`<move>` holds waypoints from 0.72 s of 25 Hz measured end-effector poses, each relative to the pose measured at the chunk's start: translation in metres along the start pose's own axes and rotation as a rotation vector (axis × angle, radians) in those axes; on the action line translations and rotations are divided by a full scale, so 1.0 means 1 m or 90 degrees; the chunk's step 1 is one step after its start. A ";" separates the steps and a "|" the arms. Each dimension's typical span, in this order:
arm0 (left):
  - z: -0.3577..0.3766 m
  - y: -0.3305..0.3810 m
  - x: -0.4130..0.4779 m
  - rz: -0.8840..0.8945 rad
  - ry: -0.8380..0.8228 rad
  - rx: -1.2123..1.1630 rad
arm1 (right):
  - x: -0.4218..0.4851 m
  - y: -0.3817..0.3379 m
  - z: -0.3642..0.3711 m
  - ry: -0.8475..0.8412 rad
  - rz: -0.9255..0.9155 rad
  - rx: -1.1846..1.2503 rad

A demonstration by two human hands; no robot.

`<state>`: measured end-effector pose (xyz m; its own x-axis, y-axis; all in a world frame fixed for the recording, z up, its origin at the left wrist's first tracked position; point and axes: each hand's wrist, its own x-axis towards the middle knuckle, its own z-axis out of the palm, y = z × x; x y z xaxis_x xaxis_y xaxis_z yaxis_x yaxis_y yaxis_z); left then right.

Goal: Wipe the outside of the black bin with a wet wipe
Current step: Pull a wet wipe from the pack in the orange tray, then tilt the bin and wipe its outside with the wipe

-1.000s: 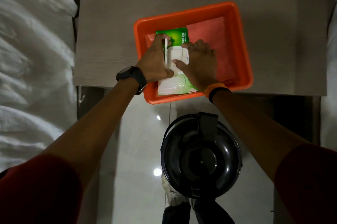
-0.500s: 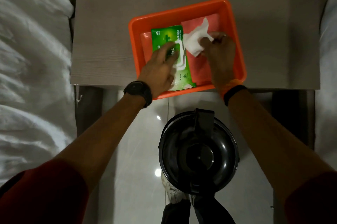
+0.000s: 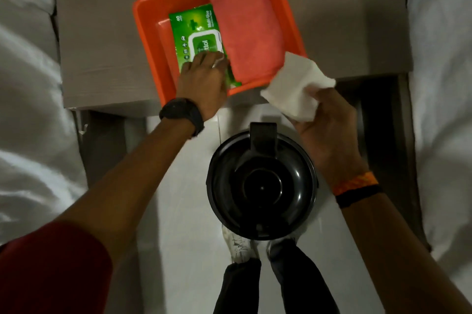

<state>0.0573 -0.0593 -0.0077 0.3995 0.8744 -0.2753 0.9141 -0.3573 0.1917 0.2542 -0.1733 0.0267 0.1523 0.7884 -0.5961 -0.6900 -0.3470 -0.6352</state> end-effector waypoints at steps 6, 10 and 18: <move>0.065 0.091 -0.064 0.233 0.071 -0.128 | -0.053 0.032 -0.091 0.137 -0.002 -0.034; 0.118 0.144 -0.044 0.317 -0.270 -0.064 | -0.056 0.071 -0.157 0.286 -0.031 -0.145; 0.156 0.176 -0.031 0.336 -0.482 -0.030 | -0.050 0.120 -0.230 0.421 -0.066 -0.397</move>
<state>0.2161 -0.2007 -0.1123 0.7174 0.1479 -0.6808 0.6033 -0.6205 0.5010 0.3269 -0.3716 -0.1327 0.6993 0.4460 -0.5586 -0.1717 -0.6537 -0.7370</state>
